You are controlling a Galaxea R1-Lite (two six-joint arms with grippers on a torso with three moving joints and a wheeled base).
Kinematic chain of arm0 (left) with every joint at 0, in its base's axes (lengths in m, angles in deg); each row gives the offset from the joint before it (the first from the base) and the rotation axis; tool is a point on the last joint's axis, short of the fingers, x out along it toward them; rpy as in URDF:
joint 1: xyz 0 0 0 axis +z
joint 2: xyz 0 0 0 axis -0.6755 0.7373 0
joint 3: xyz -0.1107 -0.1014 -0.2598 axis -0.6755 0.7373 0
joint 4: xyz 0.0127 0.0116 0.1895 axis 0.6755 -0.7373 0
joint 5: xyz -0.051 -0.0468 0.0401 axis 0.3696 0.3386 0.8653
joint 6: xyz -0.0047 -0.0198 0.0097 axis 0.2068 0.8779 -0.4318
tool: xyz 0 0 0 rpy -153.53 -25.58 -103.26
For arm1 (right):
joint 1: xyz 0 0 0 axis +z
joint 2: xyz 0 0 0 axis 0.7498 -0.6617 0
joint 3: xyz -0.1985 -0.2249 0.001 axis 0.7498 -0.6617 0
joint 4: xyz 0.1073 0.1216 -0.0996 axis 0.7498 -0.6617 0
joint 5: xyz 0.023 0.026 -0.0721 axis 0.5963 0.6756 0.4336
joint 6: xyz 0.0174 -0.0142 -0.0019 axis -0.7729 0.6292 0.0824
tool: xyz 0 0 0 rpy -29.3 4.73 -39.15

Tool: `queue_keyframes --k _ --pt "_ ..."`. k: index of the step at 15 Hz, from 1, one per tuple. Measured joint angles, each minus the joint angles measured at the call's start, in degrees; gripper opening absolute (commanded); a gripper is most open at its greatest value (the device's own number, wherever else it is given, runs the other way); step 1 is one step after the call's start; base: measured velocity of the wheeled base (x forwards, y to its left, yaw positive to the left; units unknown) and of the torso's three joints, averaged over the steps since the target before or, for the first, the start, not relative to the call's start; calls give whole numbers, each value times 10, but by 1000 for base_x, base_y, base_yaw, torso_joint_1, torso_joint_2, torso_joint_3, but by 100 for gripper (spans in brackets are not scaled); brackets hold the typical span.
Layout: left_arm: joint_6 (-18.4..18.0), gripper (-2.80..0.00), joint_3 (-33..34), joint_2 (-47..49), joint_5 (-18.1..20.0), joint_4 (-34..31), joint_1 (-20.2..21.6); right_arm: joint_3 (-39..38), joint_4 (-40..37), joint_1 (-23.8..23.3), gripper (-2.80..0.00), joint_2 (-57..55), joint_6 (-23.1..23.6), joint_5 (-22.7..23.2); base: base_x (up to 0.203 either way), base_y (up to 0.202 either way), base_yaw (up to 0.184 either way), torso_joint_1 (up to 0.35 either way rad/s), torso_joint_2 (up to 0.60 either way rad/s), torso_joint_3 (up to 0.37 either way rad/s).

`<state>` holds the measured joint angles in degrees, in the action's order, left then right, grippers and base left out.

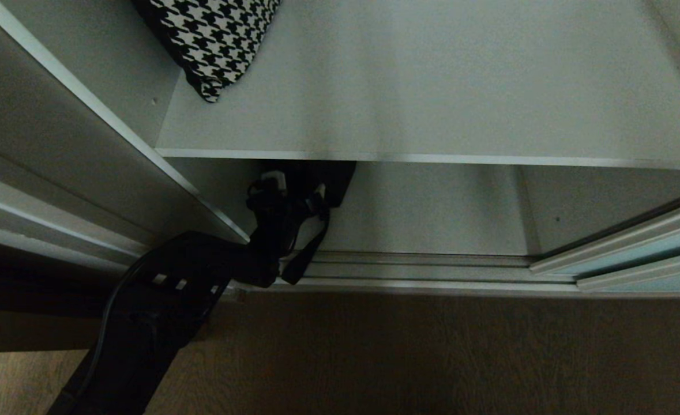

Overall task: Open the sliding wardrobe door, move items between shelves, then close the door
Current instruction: Place the bag on the higher shelf

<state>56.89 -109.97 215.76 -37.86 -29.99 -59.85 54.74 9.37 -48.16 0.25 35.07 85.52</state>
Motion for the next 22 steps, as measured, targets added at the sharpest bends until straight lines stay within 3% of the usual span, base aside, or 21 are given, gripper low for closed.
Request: queue_keyframes --k 4,5,6,22 --pt "-12 0 0 1 2 4 1 0 0 0 -280 0 0 0 0 0 0 0 0 0" --pt "-11 -26 -1 1 4 4 1 0 0 0 -280 0 0 0 0 0 0 0 0 0" --pt "-11 -280 -1 2 4 4 2 0 0 0 -280 0 0 0 0 0 0 0 0 0" --pt "-8 -280 -3 27 52 59 9 0 0 0 -280 0 0 0 0 0 0 0 0 0"
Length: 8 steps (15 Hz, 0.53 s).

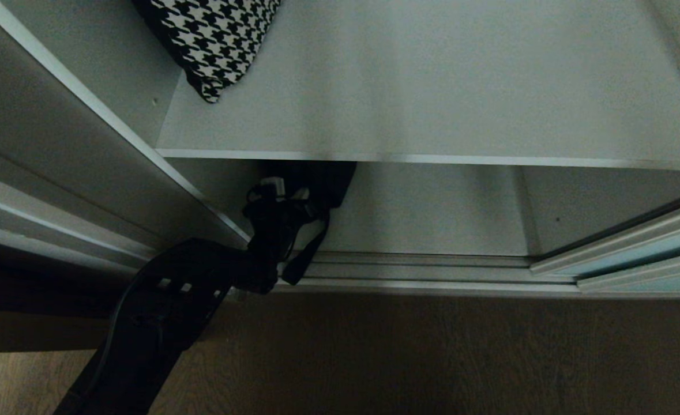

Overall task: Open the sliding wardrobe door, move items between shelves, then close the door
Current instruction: Place the bag on the higher shelf

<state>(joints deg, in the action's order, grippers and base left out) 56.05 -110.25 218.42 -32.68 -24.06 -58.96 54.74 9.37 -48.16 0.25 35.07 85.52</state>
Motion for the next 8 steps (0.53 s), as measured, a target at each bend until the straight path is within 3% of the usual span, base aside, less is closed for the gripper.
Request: queue_keyframes --k 5,8 --pt "-4 -280 0 -1 2 11 2 0 0 0 -280 0 0 0 0 0 0 0 0 0" --pt "-8 -280 1 -3 -2 81 3 0 0 0 -280 0 0 0 0 0 0 0 0 0"
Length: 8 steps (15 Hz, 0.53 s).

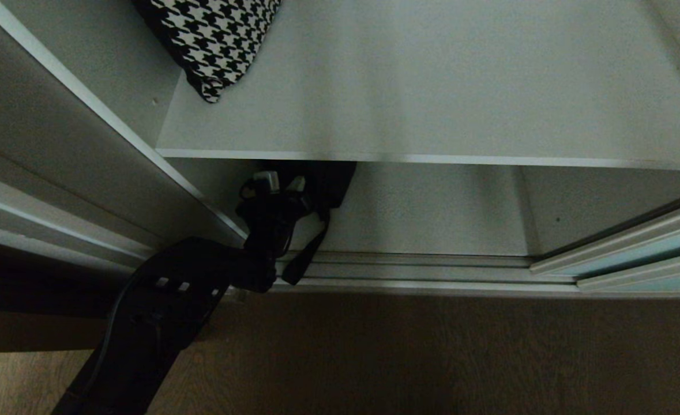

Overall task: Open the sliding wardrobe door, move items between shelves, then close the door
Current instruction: Place the bag on the higher shelf

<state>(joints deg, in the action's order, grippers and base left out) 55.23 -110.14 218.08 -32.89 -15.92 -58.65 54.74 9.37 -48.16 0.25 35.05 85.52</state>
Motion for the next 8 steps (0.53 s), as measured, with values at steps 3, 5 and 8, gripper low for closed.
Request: queue_keyframes --k 3,5,8 --pt "3 -280 2 -2 -1 -5 -1 0 0 0 -280 0 0 0 0 0 0 0 0 0" --pt "5 -280 3 -5 -3 -51 -1 0 0 0 -280 0 0 0 0 0 0 0 0 0" --pt "6 -280 3 -16 -30 -108 -5 0 0 0 -280 0 0 0 0 0 0 0 0 0"
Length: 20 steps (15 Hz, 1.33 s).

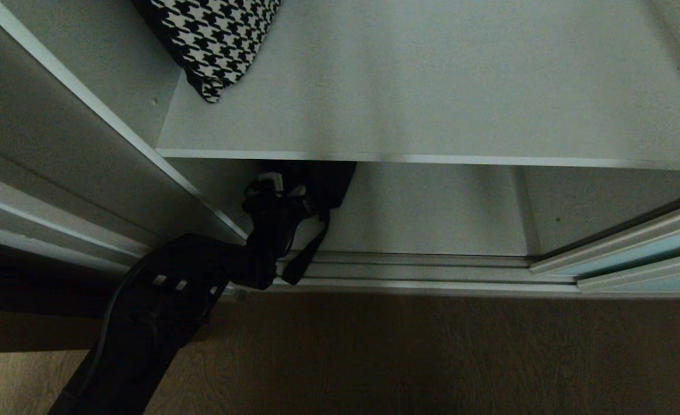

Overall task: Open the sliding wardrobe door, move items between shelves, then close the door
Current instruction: Place the bag on the higher shelf

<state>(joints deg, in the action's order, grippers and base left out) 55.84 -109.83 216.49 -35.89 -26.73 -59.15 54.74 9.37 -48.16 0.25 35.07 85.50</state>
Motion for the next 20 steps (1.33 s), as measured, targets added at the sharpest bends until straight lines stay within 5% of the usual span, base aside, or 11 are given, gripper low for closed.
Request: queue_keyframes --k 6,15,20 --pt "-1 -280 0 -9 -7 -28 -18 0 0 0 -280 0 0 0 131 0 0 2 2 1" --pt "-1 -280 0 -11 -16 -43 -25 0 0 0 -280 0 0 0 0 0 0 0 0 0" --pt "3 -280 11 -36 -62 -83 -28 0 0 0 -280 0 0 0 0 0 0 0 0 0"
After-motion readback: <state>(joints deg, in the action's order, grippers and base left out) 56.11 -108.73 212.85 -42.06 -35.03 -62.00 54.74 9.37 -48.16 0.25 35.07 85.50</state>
